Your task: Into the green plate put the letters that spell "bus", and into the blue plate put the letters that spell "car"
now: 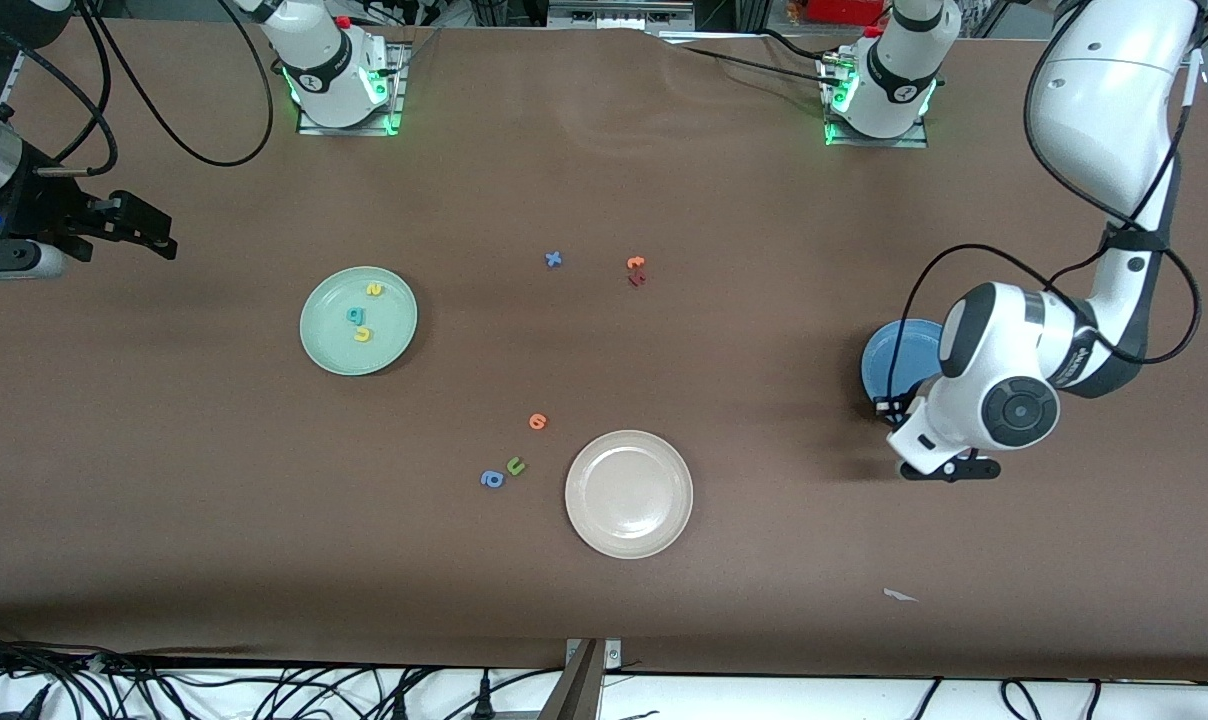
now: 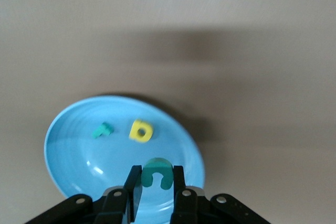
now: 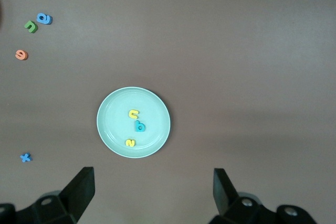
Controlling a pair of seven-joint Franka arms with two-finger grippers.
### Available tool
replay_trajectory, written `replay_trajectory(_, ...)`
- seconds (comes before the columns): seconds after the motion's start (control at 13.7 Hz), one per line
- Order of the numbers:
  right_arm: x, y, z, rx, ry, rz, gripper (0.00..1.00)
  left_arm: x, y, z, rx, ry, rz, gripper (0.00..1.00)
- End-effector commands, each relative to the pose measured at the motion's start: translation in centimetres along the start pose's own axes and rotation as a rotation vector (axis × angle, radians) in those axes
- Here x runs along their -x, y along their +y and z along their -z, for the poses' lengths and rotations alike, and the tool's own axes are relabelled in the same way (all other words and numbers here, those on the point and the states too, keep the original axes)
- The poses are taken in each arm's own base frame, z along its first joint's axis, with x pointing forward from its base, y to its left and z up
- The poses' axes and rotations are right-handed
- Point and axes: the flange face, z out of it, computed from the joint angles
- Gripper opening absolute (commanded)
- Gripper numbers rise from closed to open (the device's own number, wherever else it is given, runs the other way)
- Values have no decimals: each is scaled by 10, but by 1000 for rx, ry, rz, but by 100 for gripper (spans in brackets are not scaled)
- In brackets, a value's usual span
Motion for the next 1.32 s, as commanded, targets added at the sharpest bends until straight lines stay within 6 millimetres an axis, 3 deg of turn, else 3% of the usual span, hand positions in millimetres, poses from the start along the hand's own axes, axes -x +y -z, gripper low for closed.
replay_trajectory(0.0, 2, 2, 6, 2, 5, -10, 100, 18, -8, -20, -26, -42, -70, 24)
replay_trajectory(0.07, 2, 2, 6, 2, 5, -10, 100, 18, -14, -27, -28, -56, -76, 25)
replay_trajectory(0.15, 2, 3, 6, 1, 5, -12, 100, 18, -19, -36, -25, -73, -76, 35)
replay_trajectory(0.29, 2, 2, 6, 2, 2, -10, 100, 17, -25, -36, -20, -75, -116, 98)
replay_trajectory(0.66, 2, 3, 6, 1, 2, -12, 100, 17, -36, -20, -20, -63, -97, 100)
replay_trajectory(0.8, 2, 3, 5, 1, 2, -12, 100, 21, -41, -1, -20, -35, -81, 100)
replay_trajectory(1.02, 0, 3, 7, 0, 18, -10, 100, 33, -72, 45, -9, -27, -47, 100)
replay_trajectory(1.17, 0, 3, 8, 0, 19, -10, 100, 52, -81, 82, 47, 10, -71, 100)
replay_trajectory(1.24, 0, 3, 7, 0, 16, -10, 100, 63, -96, 101, 89, 35, -78, 100)
